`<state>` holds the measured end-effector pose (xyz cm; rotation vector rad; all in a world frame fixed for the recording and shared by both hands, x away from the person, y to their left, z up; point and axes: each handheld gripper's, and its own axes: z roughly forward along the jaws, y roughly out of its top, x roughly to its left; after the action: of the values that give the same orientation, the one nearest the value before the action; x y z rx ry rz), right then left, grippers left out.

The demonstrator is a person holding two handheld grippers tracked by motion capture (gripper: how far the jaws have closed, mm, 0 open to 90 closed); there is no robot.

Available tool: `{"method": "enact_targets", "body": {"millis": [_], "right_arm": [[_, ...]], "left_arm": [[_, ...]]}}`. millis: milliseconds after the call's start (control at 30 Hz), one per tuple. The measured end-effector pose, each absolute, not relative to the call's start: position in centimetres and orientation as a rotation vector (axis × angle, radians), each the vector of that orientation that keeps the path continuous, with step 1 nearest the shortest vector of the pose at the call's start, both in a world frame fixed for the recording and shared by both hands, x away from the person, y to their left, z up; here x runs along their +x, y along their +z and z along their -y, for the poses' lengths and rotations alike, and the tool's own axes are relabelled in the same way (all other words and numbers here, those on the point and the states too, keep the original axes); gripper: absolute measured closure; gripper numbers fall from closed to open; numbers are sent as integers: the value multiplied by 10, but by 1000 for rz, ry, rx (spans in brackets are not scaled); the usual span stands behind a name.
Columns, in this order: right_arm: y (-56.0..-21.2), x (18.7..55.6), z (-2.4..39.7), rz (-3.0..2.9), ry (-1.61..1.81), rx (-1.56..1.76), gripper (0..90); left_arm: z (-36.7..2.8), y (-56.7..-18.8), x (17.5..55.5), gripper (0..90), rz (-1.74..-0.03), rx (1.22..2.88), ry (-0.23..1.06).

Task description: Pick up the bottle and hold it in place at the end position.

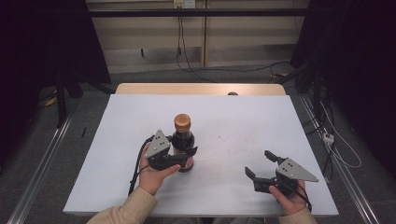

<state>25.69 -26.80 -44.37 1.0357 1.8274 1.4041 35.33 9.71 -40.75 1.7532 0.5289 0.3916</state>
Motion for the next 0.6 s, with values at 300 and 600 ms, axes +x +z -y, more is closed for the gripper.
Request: {"method": "enact_targets", "body": {"millis": [300, 600], "right_arm": [[-443, 257, 269, -1819, 1404, 1041, 77], [-442, 256, 270, -1814, 1401, 1038, 77]], "left_arm": [[-96, -401, 363, 303, -533, 1740, 362], [-87, -394, 373, 303, -497, 1736, 321]]}}
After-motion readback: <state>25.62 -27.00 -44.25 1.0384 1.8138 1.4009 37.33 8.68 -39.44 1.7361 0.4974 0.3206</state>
